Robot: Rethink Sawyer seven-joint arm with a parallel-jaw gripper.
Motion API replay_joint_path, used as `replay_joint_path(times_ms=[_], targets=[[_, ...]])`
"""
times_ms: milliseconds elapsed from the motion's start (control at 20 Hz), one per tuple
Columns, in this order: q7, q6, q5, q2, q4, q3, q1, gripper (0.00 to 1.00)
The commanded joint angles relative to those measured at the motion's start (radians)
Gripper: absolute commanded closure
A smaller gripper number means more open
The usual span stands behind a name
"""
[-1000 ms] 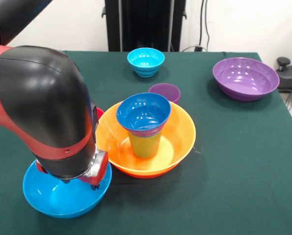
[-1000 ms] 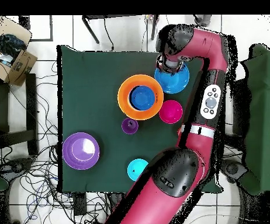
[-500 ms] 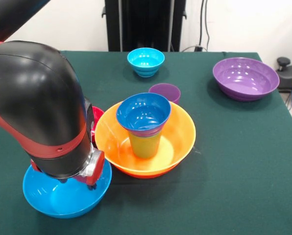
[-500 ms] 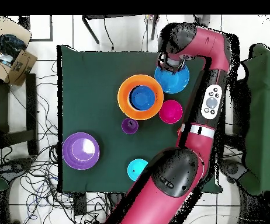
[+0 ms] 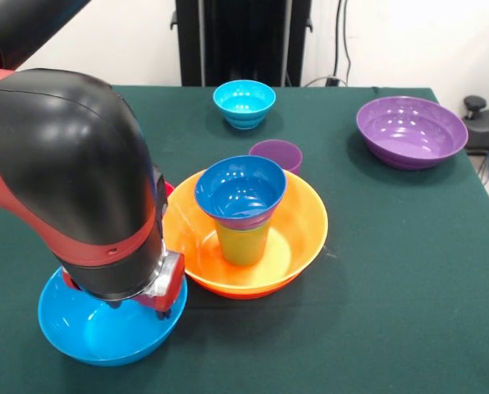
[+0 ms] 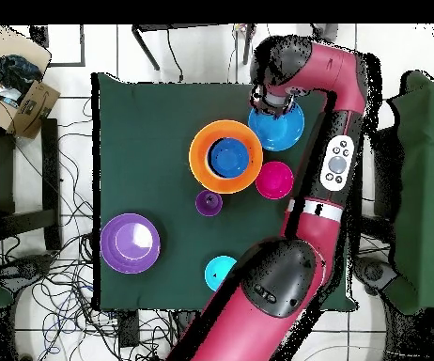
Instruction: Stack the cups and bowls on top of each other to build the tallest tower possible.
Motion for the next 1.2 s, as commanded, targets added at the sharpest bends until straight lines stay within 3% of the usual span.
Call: replay_joint_path(times_ms=[50, 450, 1000, 1200], targets=[[-0.073, 0.007, -0.004, -0.003, 0.000, 0.026, 0.041, 0.00], [-0.027, -0.041, 0.009, 0.003, 0.012, 0.004, 0.060, 0.00], [-0.032, -0.095, -0.031, 0.012, 0.012, -0.035, 0.075, 0.00], [-0.044, -0.059, -0.038, 0.008, -0.008, -0.013, 0.078, 0.00]])
